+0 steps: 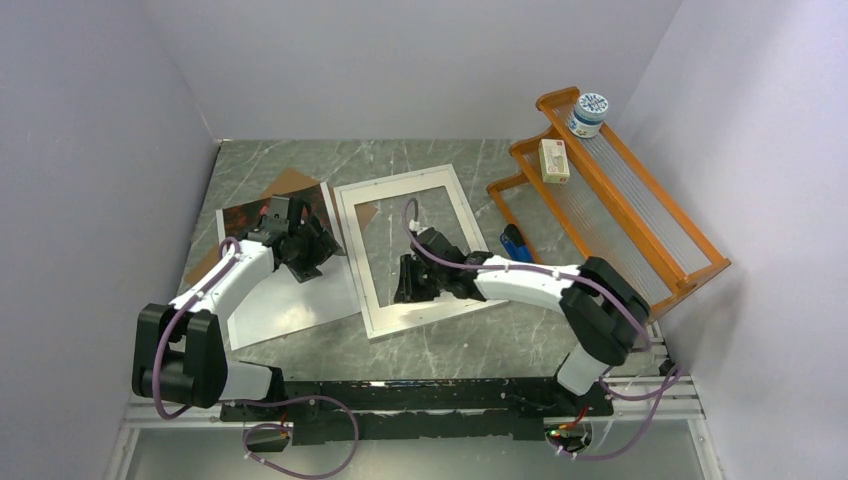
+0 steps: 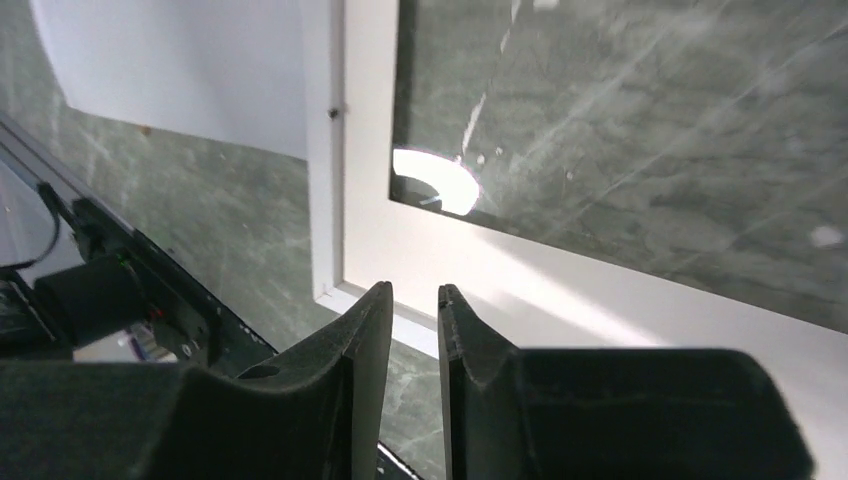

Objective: Put the photo into the frame
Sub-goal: Adjust the photo frame item on the photo frame.

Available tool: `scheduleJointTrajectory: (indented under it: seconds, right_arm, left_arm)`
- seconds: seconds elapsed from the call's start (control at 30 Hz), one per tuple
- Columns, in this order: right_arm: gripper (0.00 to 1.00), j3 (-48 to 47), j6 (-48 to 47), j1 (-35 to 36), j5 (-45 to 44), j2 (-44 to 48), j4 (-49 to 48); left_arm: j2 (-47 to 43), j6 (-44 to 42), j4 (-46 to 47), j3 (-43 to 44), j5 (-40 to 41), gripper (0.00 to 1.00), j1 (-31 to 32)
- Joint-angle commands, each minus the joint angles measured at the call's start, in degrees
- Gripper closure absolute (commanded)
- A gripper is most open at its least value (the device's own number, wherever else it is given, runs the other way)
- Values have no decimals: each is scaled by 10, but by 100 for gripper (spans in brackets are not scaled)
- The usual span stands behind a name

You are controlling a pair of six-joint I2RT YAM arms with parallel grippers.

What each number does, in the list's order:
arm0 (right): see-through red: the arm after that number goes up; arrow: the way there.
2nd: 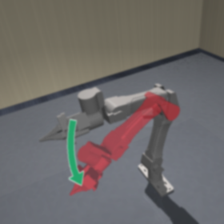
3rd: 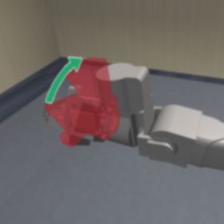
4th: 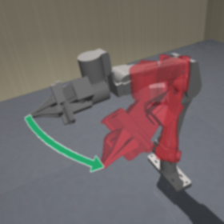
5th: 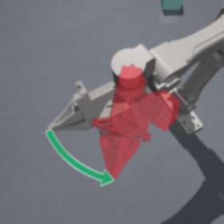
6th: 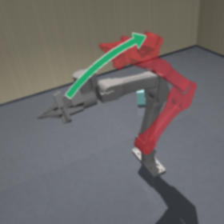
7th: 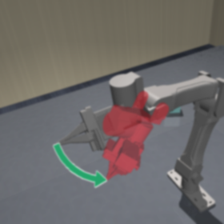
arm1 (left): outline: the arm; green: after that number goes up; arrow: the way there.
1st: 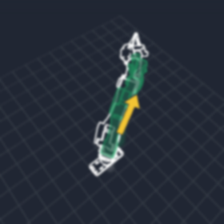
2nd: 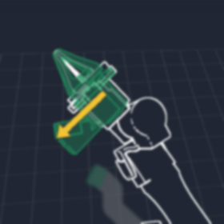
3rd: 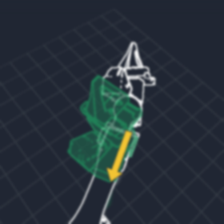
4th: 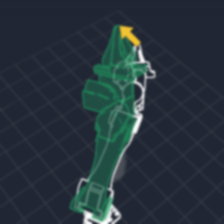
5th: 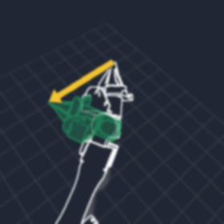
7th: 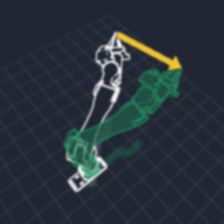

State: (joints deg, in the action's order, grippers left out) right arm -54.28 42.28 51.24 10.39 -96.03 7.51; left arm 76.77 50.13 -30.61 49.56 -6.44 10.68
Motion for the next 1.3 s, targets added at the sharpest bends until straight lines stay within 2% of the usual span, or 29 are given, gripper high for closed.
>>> scheduleJointTrajectory:
  seconds: [0.0, 0.07, 0.23, 0.53, 0.67, 0.8, 0.97, 1.07, 1.17, 1.27]
  right_arm:
    - [72, 4, -4, 0, -99, 69, 2]
    - [71, 18, 2, -2, -142, 91, 10]
    - [69, 60, 12, -13, -173, 142, 4]
    - [69, 109, 19, -33, -211, 207, 7]
    - [70, 122, 11, -44, -230, 236, 12]
    - [71, 140, 5, -50, -275, 274, 16]
    - [71, 160, -2, -71, -319, 318, 24]
    - [70, 165, -9, -93, -310, 321, 24]
    - [70, 167, -13, -106, -295, 313, 20]
    - [71, 165, -13, -110, -282, 302, 15]
  left_arm:
    - [-6, -18, 12, 17, -6, 24, -3]
    - [2, -24, 18, 25, -11, 24, -3]
    - [59, -57, 49, 71, -3, 23, -3]
    - [235, -107, 42, 229, 59, 30, -5]
    - [306, -126, 50, 292, 63, 37, -9]
    - [367, -152, 65, 351, 63, 39, -9]
    - [427, -155, 50, 407, 109, 43, -10]
    - [446, -156, 59, 415, 112, 49, -10]
    - [465, -151, 49, 430, 119, 65, -10]
    - [480, -148, 34, 441, 130, 68, -10]
